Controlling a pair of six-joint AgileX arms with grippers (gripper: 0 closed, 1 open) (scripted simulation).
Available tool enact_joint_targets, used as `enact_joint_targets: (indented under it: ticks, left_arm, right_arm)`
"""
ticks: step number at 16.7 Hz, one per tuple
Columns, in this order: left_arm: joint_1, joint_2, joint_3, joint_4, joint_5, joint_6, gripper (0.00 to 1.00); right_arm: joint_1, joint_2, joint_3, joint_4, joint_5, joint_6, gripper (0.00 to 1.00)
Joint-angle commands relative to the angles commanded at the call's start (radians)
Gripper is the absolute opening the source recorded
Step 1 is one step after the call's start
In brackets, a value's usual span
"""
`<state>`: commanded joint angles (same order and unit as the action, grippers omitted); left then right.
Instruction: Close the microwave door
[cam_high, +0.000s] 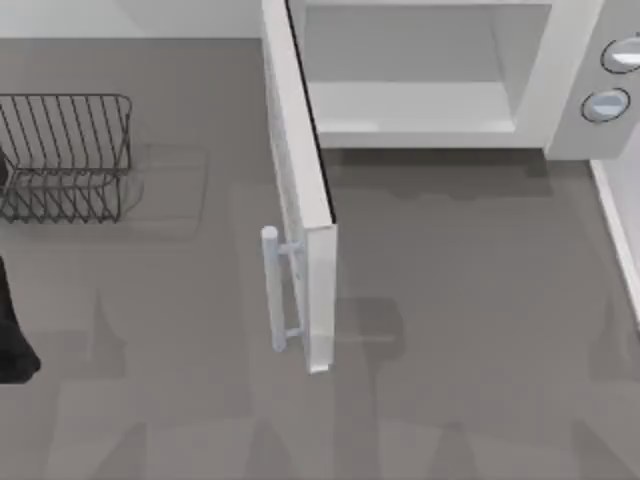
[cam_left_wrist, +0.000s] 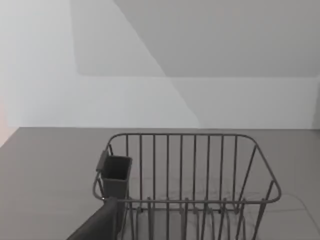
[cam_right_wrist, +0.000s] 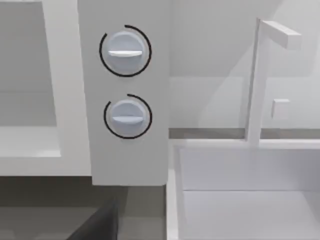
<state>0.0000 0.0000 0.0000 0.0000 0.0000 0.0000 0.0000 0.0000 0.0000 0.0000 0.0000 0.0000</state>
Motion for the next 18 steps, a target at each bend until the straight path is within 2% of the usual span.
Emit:
enact_joint_targets:
  ticks: [4, 8, 12, 18]
  left_arm:
    - [-0.007, 0.027, 0.023, -0.019, 0.004, 0.012, 1.00]
    - [-0.043, 0.181, 0.160, -0.136, 0.026, 0.079, 1.00]
    - [-0.095, 0.443, 0.393, -0.342, 0.063, 0.194, 1.00]
    - [-0.195, 0.939, 0.851, -0.764, 0.154, 0.424, 1.00]
  right_arm:
    - [0.000, 0.000, 0.000, 0.000, 0.000, 0.000, 1.00]
    - [0.000, 0.000, 0.000, 0.000, 0.000, 0.000, 1.00]
    - [0.000, 0.000, 0.000, 0.000, 0.000, 0.000, 1.00]
    - [0.000, 0.000, 0.000, 0.000, 0.000, 0.000, 1.00]
